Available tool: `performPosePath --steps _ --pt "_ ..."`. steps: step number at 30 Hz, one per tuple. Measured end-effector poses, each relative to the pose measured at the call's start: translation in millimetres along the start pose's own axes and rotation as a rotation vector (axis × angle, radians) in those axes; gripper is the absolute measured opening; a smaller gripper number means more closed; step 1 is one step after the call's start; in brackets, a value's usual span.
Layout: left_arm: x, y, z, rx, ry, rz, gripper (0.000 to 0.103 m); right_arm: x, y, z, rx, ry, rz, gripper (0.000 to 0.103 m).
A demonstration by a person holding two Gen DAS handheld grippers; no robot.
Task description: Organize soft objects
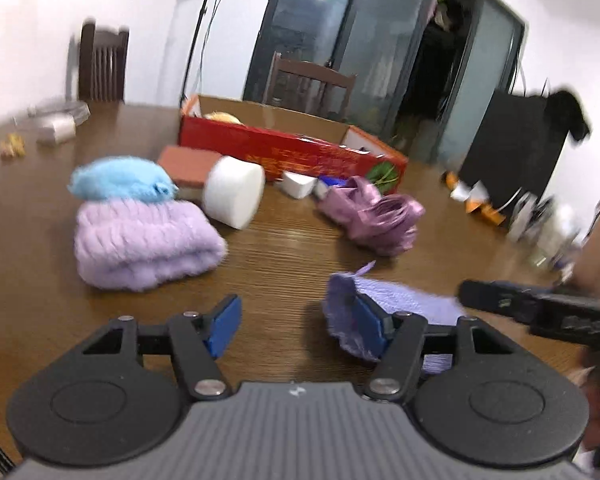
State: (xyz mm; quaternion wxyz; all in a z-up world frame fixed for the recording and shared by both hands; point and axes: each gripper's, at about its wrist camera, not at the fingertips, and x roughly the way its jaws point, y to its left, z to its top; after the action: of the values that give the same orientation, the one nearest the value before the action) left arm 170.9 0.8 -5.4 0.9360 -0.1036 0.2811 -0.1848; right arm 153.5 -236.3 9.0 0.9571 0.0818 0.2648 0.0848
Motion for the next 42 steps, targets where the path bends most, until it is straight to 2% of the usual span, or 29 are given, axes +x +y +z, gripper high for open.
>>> performPosePath --steps 5,9,12,15,16,19,21,22,23,24,25,28,32,35,39,42 --pt "9.6 3.2 3.6 -0.115 0.041 -0.113 0.063 20.6 -12.1 -7.5 0.057 0.048 -0.020 0.063" --pt "5.1 7.3 10.9 -0.193 0.024 -0.173 0.063 28.6 -8.7 -14.0 0.001 0.050 -0.080 0.063" --pt "6.9 -2.6 12.1 -0.195 0.041 -0.247 0.063 30.4 -10.3 -14.7 0.005 0.048 -0.076 0.063" --pt "19.3 -17.1 5.4 -0.160 0.090 -0.238 0.063 31.3 -9.9 -16.2 -0.004 0.043 -0.073 0.064" --pt "22.8 -19.8 3.1 -0.161 0.102 -0.237 0.060 31.3 -10.6 -16.5 -0.001 0.042 -0.067 0.064" --pt "30.8 -21.5 0.1 -0.184 0.130 -0.268 0.035 29.6 -11.6 -16.6 -0.004 0.047 -0.039 0.062" --pt "36.2 -19.0 -0.3 -0.219 0.147 -0.290 0.031 29.4 -12.6 -16.3 -0.001 0.044 -0.040 0.055" --pt "39.2 -17.3 -0.1 -0.235 0.153 -0.302 0.029 29.5 -13.9 -15.9 0.004 0.040 -0.043 0.046" --pt "41.1 -15.6 0.8 -0.249 0.161 -0.315 0.027 29.5 -15.7 -15.6 0.005 0.038 -0.041 0.030" --pt "41.3 -13.8 1.2 -0.260 0.166 -0.328 0.026 29.4 -17.9 -15.1 0.012 0.038 -0.029 0.022" --pt "41.5 -11.7 2.2 -0.270 0.167 -0.345 0.025 28.9 -20.6 -14.4 0.033 0.039 -0.005 0.017" --pt "38.9 -10.0 13.8 -0.279 0.131 -0.391 0.024 27.8 -23.9 -8.2 0.060 0.038 0.051 0.014" --pt "36.8 -7.2 54.9 -0.247 0.060 -0.429 0.024 24.7 -26.9 25.5 0.084 -0.013 0.145 0.012" --pt "45.8 -8.2 105.1 -0.170 0.010 -0.419 0.024 39.4 -31.5 69.6 0.072 -0.050 0.188 0.012" --pt "85.2 -9.1 181.3 -0.046 -0.014 -0.355 0.024 96.2 -36.8 146.9 0.024 -0.067 0.203 0.012" --pt "141.7 4.6 236.5 -0.032 0.010 -0.315 0.024 157.4 -38.6 199.8 0.005 -0.041 0.204 0.012"
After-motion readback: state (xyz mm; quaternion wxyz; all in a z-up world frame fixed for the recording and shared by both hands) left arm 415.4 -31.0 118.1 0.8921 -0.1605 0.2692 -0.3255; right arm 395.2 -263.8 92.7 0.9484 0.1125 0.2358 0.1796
